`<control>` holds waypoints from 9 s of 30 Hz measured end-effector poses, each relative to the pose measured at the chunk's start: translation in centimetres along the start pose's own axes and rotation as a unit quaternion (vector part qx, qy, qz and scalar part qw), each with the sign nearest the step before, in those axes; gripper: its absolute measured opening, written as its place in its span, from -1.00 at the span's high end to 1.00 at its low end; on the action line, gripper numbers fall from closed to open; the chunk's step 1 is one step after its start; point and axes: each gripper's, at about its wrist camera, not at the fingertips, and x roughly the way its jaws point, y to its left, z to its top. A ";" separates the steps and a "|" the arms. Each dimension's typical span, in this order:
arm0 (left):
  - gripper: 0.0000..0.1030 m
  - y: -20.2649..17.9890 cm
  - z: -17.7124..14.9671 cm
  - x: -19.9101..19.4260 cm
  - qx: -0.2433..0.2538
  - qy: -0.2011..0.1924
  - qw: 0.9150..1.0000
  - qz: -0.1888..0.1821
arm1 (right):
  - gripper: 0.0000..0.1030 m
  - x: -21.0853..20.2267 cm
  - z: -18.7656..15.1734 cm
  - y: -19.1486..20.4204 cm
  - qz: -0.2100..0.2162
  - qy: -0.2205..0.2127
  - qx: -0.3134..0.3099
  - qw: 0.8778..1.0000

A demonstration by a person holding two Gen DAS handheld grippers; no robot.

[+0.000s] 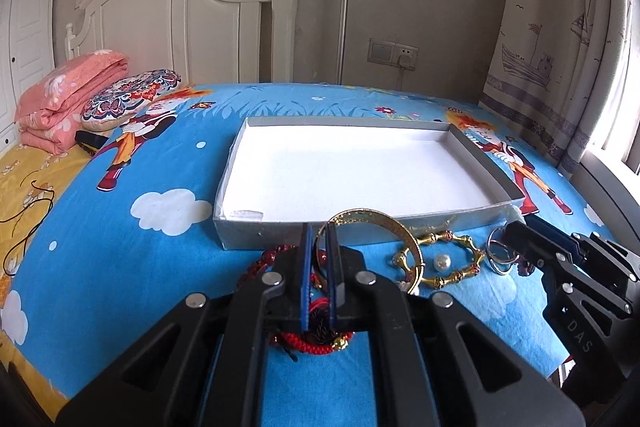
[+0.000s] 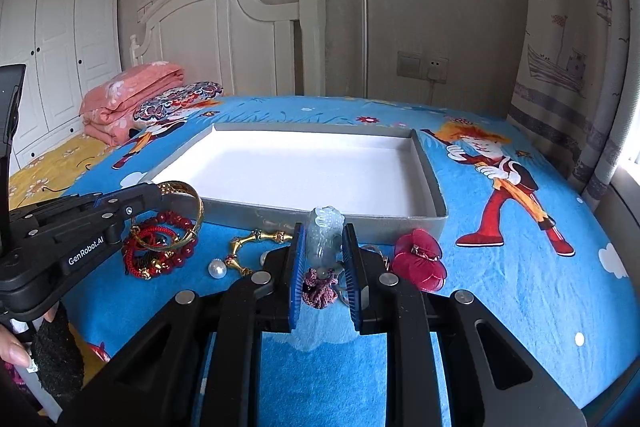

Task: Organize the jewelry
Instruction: 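Carry pendant and bangle into the white tray and open both tools, then move the right tool to the red flower brooch and grasp it, then grasp the red string bracelet with the left tool while the right tool holds the brooch, then carry bracelet and brooch into the tray and open both tools, then grasp the red bead bracelet with green pendant using the left tool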

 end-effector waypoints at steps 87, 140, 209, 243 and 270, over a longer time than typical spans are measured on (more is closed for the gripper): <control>-0.91 2.6 -5.5 -2.1 0.008 -0.008 0.997 0.082 | -0.03 1.9 -2.4 -6.7 -0.057 0.089 0.054 0.993; 0.24 2.6 -4.4 0.0 -0.008 0.036 0.999 0.038 | 0.14 -0.4 -1.3 -5.6 -0.049 0.024 0.064 0.996; 0.87 -2.1 2.5 -4.2 0.010 -0.093 0.995 0.028 | 0.14 -0.2 4.2 0.1 -0.023 -0.024 0.018 0.999; 0.41 -1.0 9.0 10.4 0.002 -0.001 0.997 0.078 | -0.16 12.5 8.0 -4.1 -0.045 0.078 0.033 0.995; -0.77 4.0 -0.5 -3.6 -0.017 -0.034 0.996 0.081 | -0.20 -0.9 -0.5 -4.6 -0.024 0.055 0.033 0.998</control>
